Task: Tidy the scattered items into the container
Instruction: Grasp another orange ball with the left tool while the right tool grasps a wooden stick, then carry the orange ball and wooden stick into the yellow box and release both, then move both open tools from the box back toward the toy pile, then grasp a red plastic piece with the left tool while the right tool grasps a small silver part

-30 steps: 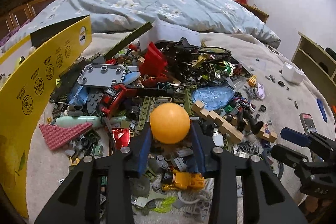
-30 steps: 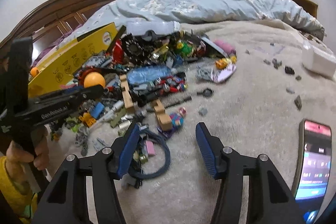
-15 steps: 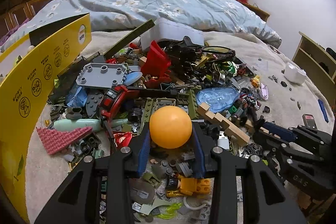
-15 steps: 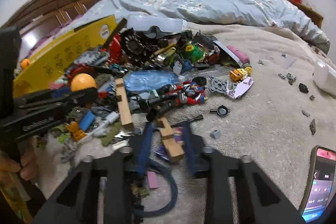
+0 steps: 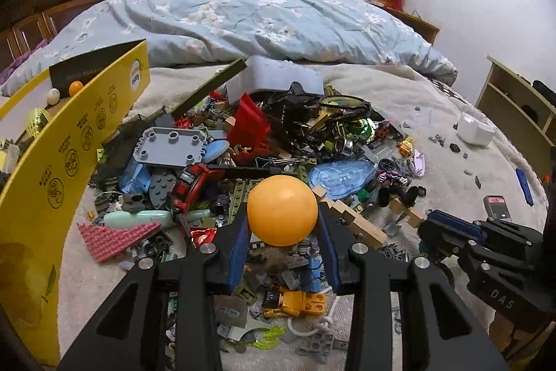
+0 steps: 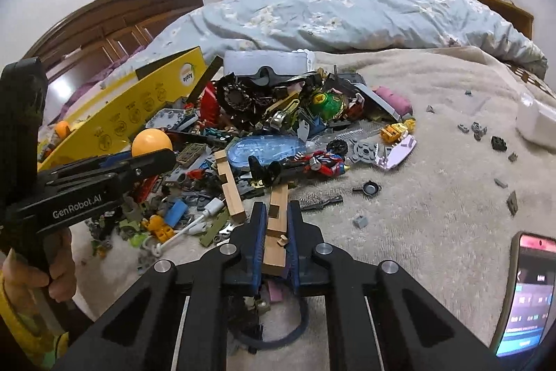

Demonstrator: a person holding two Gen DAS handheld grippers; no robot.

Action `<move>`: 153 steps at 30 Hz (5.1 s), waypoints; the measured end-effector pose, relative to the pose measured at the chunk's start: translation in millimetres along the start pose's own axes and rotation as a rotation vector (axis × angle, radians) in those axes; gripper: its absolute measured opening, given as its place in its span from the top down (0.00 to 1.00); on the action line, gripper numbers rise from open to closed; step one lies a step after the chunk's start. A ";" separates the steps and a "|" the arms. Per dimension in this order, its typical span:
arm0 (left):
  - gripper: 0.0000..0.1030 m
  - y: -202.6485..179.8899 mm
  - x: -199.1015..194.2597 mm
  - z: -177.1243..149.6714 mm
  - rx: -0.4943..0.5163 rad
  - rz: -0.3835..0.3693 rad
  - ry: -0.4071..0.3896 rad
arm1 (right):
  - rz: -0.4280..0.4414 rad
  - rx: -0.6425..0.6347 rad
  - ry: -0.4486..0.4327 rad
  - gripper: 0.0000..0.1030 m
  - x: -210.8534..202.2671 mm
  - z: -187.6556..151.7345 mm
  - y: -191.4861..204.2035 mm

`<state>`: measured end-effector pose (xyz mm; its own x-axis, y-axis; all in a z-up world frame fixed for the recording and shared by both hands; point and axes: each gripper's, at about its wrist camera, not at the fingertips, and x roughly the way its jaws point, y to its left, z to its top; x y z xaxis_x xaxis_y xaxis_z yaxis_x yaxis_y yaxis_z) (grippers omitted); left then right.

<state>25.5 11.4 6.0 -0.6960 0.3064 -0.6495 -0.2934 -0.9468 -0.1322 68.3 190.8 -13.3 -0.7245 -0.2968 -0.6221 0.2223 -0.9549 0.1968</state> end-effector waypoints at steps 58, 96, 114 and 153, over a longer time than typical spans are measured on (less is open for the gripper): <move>0.65 225.4 -134.1 14.8 -0.189 0.488 -0.136 | 0.409 -0.183 0.059 0.89 96.0 136.8 251.0; 0.35 209.2 -136.5 21.4 -0.227 0.454 -0.147 | 0.436 -0.115 0.105 0.71 73.5 122.7 229.2; 0.34 69.1 -79.9 39.5 -0.064 0.174 -0.104 | 0.130 0.110 0.039 0.71 6.0 73.7 27.1; 0.62 7.7 73.6 58.7 0.160 0.037 0.032 | 0.054 0.192 0.101 0.89 98.6 83.4 -17.4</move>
<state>-66.5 32.5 1.2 -0.6879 0.2655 -0.6755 -0.3703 -0.9288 0.0120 -61.5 178.5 -14.9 -0.6440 -0.3557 -0.6773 0.1237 -0.9221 0.3667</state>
